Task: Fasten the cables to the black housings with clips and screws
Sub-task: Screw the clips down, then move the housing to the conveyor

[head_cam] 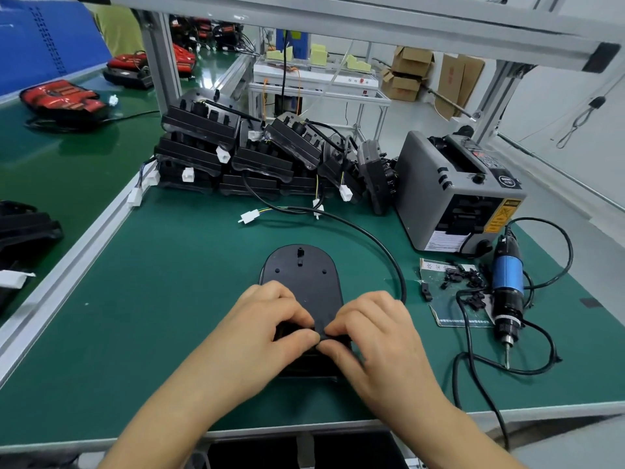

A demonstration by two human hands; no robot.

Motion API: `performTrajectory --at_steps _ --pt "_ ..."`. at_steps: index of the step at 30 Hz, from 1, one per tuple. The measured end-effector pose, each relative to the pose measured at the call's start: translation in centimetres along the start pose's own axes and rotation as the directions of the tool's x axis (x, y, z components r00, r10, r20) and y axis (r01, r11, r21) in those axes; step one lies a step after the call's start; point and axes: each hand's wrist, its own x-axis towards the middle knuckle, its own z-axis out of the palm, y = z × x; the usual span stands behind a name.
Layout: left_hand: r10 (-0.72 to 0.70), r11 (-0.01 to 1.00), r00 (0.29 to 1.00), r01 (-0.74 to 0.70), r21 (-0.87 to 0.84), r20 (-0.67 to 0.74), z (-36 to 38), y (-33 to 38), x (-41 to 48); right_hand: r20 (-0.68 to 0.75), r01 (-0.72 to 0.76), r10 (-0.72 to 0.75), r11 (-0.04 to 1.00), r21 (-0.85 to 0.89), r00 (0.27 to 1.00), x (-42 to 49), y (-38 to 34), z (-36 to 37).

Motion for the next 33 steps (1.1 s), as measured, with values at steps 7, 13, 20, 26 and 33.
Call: performTrajectory --at_steps 7,13,20,26,33 --pt "-0.125 0.98 0.986 0.106 -0.17 -0.112 0.9 0.2 0.0 0.094 -0.07 0.066 0.997 0.043 0.993 0.4 0.4 -0.1" --pt "-0.099 0.992 0.984 0.087 -0.086 -0.15 1.2 0.2 -0.5 0.036 -0.036 0.033 0.996 0.076 0.999 0.1 0.5 0.0" --pt "-0.182 0.957 0.979 0.154 -0.247 -0.096 1.0 0.4 -0.4 -0.018 -0.023 0.025 0.995 0.093 1.0 -0.2 0.6 0.4" --pt "-0.224 0.94 0.966 0.179 -0.289 -0.13 1.5 0.3 -0.4 -0.017 -0.013 0.015 0.994 0.107 1.0 -0.1 0.7 0.4" --pt "-0.227 0.933 0.961 0.169 -0.317 -0.156 1.8 0.4 -0.6 0.166 -0.079 0.049 0.98 0.181 0.985 0.5 1.0 -0.6"
